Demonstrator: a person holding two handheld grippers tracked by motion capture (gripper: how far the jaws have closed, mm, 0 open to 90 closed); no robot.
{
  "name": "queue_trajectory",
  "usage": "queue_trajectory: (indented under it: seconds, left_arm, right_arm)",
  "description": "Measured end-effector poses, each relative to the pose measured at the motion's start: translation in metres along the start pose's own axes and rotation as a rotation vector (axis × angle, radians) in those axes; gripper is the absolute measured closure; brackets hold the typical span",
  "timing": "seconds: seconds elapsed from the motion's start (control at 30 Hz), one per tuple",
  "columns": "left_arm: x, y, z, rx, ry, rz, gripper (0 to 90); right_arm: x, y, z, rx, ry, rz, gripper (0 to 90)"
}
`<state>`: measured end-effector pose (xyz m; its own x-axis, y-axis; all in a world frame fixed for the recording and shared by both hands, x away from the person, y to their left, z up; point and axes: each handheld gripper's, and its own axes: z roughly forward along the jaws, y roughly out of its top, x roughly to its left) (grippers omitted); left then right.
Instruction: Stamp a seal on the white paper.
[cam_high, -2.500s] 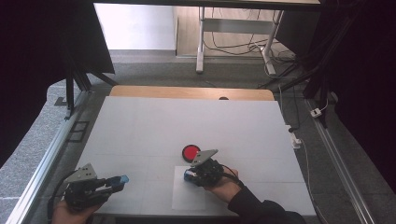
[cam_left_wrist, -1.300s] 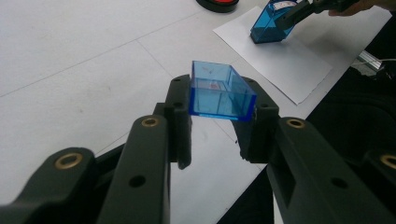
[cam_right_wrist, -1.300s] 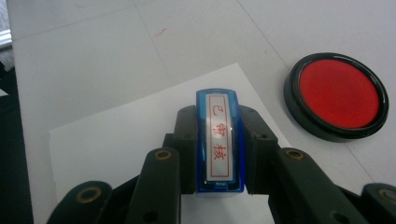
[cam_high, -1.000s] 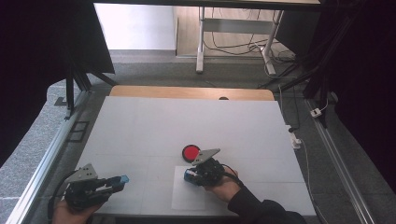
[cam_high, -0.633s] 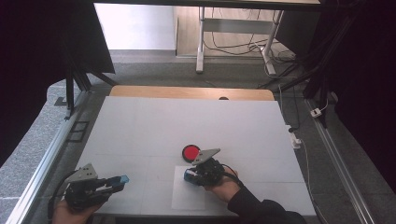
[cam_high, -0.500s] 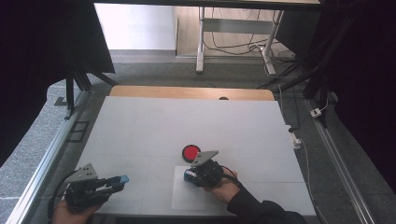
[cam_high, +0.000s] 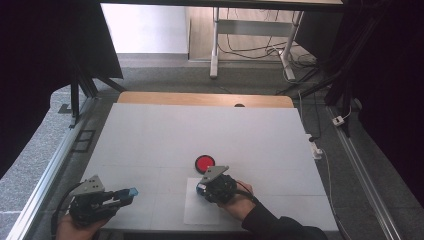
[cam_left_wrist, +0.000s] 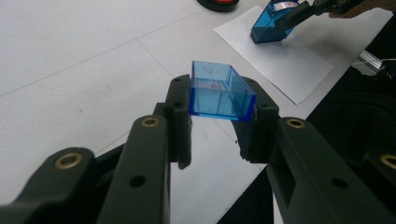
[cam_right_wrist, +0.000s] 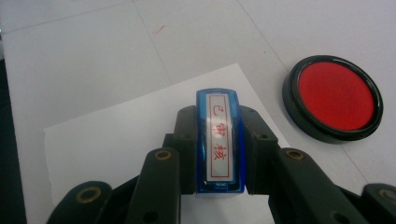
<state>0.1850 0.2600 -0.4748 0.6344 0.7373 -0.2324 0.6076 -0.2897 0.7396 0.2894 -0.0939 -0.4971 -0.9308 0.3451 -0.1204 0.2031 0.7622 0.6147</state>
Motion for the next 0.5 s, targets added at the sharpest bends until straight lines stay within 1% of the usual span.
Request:
queue_trajectory:
  seconds: [0.03, 0.1, 0.17, 0.33, 0.4, 0.43, 0.5]
  left_arm:
    - [0.0001, 0.0000, -0.0002, 0.001, -0.001, 0.000, 67.6]
    - [0.0001, 0.0000, -0.0002, 0.001, -0.001, 0.000, 67.7]
    - [0.0002, -0.0001, -0.0003, 0.000, -0.002, 0.000, 67.7]
    - [0.0004, -0.0002, -0.0005, -0.002, -0.005, -0.001, 67.7]
    - [0.0007, -0.0003, -0.0007, -0.003, -0.006, -0.003, 67.6]
    - [0.0007, -0.0003, -0.0007, -0.004, -0.005, -0.003, 67.6]
    - [0.0007, -0.0003, -0.0007, -0.004, -0.007, -0.003, 67.6]
  right_arm:
    - [-0.0011, -0.0001, 0.0002, -0.006, 0.016, 0.024, 71.7]
    - [-0.0045, -0.0008, 0.0004, -0.010, 0.031, 0.040, 71.6]
    - [-0.0065, -0.0023, 0.0001, -0.020, 0.043, 0.046, 71.5]
    - [-0.0077, -0.0025, -0.0002, -0.022, 0.048, 0.046, 71.4]
    - [-0.0084, -0.0024, -0.0005, -0.017, 0.048, 0.052, 71.3]
    - [-0.0090, -0.0029, -0.0003, -0.025, 0.057, 0.057, 71.3]
    - [-0.0099, -0.0033, -0.0002, -0.029, 0.059, 0.065, 71.3]
